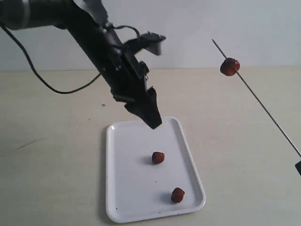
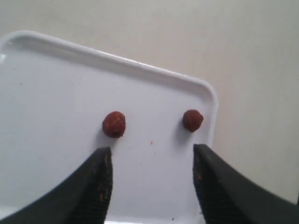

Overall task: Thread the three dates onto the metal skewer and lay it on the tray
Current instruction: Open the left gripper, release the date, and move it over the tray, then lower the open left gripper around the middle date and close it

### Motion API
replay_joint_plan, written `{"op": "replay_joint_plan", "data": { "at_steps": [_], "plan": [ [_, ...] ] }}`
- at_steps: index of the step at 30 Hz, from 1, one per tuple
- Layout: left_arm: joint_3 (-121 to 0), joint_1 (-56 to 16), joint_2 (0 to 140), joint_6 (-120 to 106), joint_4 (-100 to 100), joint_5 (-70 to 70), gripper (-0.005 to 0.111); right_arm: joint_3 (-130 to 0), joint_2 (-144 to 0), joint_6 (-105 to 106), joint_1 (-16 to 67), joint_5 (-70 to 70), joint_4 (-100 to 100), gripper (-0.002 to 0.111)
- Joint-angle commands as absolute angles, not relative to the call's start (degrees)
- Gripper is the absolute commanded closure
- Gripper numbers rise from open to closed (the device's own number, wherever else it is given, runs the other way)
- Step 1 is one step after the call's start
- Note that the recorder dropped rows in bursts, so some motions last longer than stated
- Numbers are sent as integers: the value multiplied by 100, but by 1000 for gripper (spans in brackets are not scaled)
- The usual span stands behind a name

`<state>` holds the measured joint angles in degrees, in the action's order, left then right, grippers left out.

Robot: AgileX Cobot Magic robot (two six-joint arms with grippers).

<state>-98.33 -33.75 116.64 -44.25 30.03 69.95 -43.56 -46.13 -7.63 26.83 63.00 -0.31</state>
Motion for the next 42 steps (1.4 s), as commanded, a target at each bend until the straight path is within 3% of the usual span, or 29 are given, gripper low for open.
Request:
{"op": "replay_joint_plan", "data": {
  "at_steps": [1, 9, 17, 42],
  "plan": [
    [-9863, -3953, 11867, -4767, 1938, 6996, 54, -4327, -4611, -759, 2665, 6369, -114, 108],
    [-9863, -4447, 12201, -4946, 1085, 6974, 54, -4327, -4611, -709, 2665, 6369, -148, 108],
    [-9863, -4458, 12333, -5037, 1073, 6022, 54, -4327, -4611, -709, 2665, 6369, -164, 108],
    [-9863, -4458, 12766, -5374, 863, 5679, 54, -4327, -4611, -803, 2665, 6112, -383, 108]
  ]
}}
